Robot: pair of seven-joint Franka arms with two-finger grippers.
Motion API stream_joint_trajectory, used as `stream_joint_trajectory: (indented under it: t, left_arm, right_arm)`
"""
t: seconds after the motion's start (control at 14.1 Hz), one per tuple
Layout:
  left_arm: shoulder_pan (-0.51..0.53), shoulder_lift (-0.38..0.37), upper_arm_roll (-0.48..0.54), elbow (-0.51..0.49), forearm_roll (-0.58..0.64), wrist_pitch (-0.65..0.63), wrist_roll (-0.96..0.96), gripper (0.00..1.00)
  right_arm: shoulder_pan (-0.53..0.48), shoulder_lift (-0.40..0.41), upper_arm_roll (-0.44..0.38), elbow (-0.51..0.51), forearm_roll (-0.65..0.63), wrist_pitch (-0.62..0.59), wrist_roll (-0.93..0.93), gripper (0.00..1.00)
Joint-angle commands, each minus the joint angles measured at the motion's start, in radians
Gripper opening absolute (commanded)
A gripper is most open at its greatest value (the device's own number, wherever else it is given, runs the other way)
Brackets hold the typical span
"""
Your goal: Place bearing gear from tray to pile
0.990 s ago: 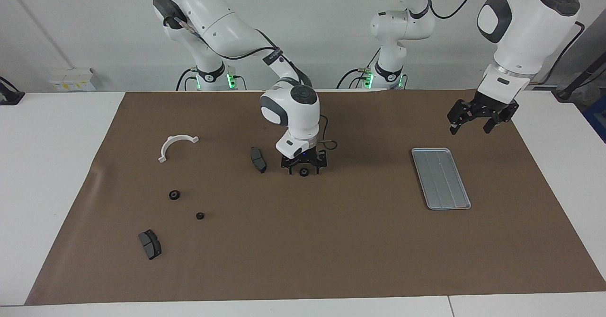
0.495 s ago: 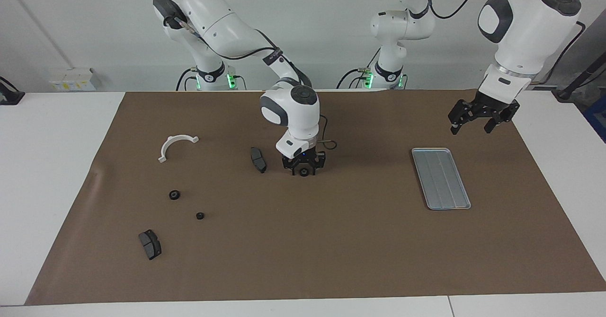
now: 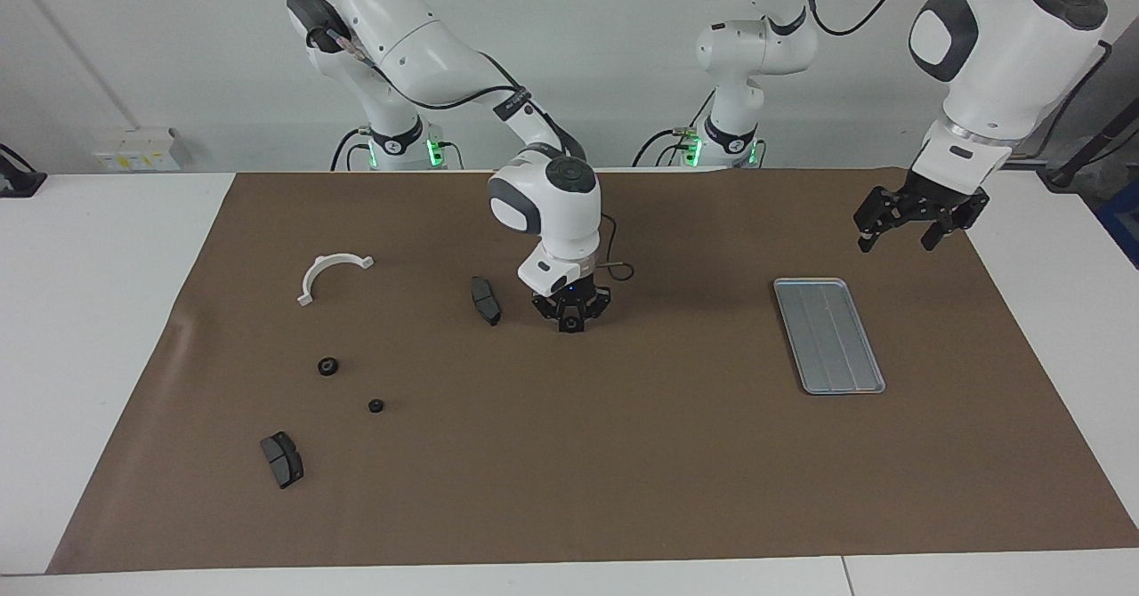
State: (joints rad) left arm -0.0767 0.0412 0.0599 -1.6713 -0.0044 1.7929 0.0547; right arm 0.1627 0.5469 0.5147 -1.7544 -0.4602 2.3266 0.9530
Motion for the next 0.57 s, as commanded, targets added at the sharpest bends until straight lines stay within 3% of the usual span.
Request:
stream_joint_trajectory:
  t: [0.0, 0.21, 0.49]
  left_arm:
    - [-0.003, -0.032, -0.006, -0.051, 0.026, 0.011, 0.011, 1.0]
    - [-0.005, -0.043, -0.006, -0.071, 0.026, 0.002, -0.006, 1.0]
    - [-0.006, -0.055, -0.009, -0.093, 0.026, -0.004, -0.007, 1.0]
  right_arm:
    - [-0.026, -0.083, 0.007, 0.01, -0.008, -0.073, 0.015, 0.0]
    - [-0.042, -0.191, -0.073, -0.005, 0.07, -0.125, -0.11, 0.0]
    - [-0.042, -0.335, -0.306, -0.077, 0.287, -0.2, -0.53, 0.0]
